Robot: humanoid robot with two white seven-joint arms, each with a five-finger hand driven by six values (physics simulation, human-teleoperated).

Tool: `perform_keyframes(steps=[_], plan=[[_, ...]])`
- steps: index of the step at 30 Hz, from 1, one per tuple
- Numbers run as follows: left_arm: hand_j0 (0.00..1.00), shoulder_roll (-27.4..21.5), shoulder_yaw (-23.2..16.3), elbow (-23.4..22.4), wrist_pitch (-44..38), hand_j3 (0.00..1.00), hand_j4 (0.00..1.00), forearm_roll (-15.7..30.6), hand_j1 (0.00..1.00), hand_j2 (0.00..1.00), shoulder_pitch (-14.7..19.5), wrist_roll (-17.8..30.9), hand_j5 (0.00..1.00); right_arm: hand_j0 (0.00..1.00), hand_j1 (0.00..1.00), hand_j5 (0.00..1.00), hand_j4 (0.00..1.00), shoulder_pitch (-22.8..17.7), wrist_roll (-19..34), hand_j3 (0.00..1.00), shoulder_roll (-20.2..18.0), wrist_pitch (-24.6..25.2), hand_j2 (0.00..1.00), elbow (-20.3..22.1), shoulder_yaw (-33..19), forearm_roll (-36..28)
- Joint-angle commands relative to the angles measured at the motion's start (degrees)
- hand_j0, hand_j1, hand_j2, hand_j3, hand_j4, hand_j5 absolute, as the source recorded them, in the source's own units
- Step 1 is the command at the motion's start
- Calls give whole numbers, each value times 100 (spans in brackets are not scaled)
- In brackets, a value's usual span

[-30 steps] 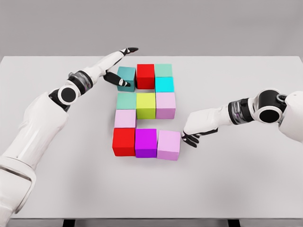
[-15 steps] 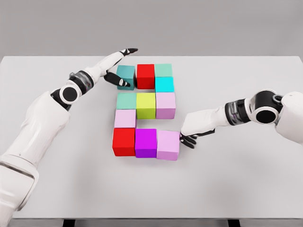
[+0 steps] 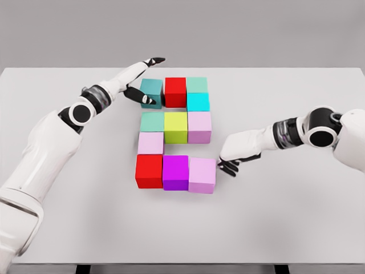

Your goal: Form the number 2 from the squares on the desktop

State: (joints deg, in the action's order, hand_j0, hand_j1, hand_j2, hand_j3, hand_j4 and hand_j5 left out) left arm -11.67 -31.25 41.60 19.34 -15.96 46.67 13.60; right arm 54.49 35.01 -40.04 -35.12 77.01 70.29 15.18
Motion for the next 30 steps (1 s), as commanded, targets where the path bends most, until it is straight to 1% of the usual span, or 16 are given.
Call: perform_keyframes(steps=[1, 7, 9, 13, 16, 17, 18, 22, 25, 27, 28, 30], plan=[[100, -11, 13, 15, 0, 100, 100, 31, 100, 100, 9, 3, 100, 19, 19, 19, 19, 0, -1, 19, -4, 12, 19, -64, -6, -23], [100, 16, 13, -29, -9, 100, 100, 23, 100, 100, 44, -15, 100, 19, 19, 19, 19, 44, -1, 19, -66, 12, 19, -20, 3, 12], [100, 16, 13, -29, -9, 100, 100, 23, 100, 100, 44, -15, 100, 19, 19, 19, 19, 53, -1, 19, -162, 12, 19, 24, 3, 12], [100, 42, 13, -38, -9, 100, 100, 23, 100, 100, 44, -15, 100, 19, 19, 19, 19, 88, -1, 19, -294, 12, 19, 288, 82, 12], [100, 77, 13, -47, -9, 100, 100, 14, 100, 100, 44, -15, 100, 20, 20, 20, 20, 132, -1, 20, -391, 12, 20, 332, 126, -6], [100, 77, 13, -38, -9, 100, 100, 14, 100, 100, 44, -15, 100, 21, 21, 21, 21, 123, -1, 21, -523, 12, 21, 578, 134, -32], [100, 77, 13, -47, -9, 100, 100, 14, 100, 100, 53, -15, 100, 21, 21, 21, 21, 123, -1, 21, -611, 12, 21, 727, 134, -32], [100, 33, 13, -12, -9, 100, 100, 23, 100, 100, 53, -6, 100, 21, 21, 21, 21, 123, -1, 21, -821, 12, 21, 938, 134, -41], [100, -11, 13, 32, 0, 100, 100, 31, 100, 100, 18, 11, 100, 21, 21, 21, 21, 123, -1, 21, -830, 12, 21, 1061, 249, -41], [100, -20, 5, 181, 9, 100, 100, 49, 100, 100, -35, 20, 100, 22, 22, 22, 22, 123, -1, 22, -848, 12, 22, 1228, 266, -50], [100, -28, 5, 278, 9, 100, 100, 119, 100, 100, -44, 20, 100, 22, 22, 22, 22, 123, -1, 22, -857, 12, 22, 1246, 266, -50], [100, -239, -4, 586, 53, 100, 100, 321, 100, 100, -70, 20, 100, 22, 22, 22, 22, 123, -1, 22, -953, 12, 22, 1246, 257, -129]])
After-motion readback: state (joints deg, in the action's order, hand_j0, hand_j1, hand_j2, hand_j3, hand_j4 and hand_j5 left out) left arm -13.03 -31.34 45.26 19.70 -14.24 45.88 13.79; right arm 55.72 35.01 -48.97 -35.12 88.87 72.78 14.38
